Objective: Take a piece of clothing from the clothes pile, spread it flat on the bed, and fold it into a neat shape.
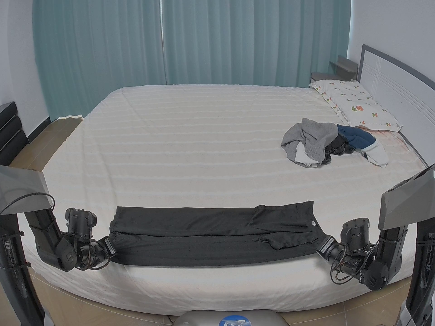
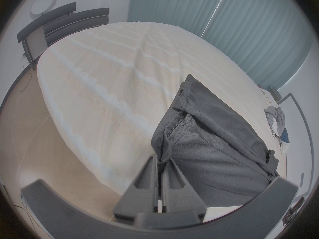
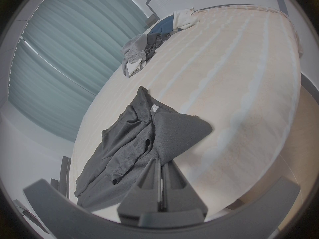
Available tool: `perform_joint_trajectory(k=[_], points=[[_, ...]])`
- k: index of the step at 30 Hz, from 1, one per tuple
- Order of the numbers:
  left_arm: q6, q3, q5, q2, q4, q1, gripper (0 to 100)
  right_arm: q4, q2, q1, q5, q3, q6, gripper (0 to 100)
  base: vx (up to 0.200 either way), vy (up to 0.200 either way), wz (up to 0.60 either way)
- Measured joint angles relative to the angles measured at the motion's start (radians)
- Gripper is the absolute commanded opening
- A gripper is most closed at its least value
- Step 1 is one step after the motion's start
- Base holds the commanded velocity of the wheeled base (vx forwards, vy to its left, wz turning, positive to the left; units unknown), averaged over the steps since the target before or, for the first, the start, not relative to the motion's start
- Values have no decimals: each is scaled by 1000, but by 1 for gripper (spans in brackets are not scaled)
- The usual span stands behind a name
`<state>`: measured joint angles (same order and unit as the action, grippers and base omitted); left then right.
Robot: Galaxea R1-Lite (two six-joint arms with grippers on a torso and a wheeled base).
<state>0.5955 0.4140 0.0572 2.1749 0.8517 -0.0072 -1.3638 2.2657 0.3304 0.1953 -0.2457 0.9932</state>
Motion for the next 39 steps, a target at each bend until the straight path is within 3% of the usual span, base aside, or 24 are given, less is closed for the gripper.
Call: perform_joint_trajectory(k=[11, 12, 24, 29, 32, 39], points=[[-69, -50, 24, -14, -30, -9, 0, -13, -2, -5, -28, 50, -31, 0, 0, 0, 0], [-70, -53, 25, -14, -30, -10, 100, -13, 1, -5, -29, 50, -33, 100, 0, 0, 0], [-76, -64, 26, -33, -38, -14, 100, -14, -17, -29, -47, 80, -55, 100, 0, 0, 0], [-100, -59, 16, -92, -68, 20, 100, -13, -61, -61, -56, 86, -56, 100, 0, 0, 0], [-103, -43, -18, -129, -78, 50, 100, -13, -79, -73, -62, 89, -55, 100, 0, 0, 0], [-49, 8, -180, -154, -76, 78, 100, -17, -97, -104, -109, 96, -47, 100, 0, 0, 0]])
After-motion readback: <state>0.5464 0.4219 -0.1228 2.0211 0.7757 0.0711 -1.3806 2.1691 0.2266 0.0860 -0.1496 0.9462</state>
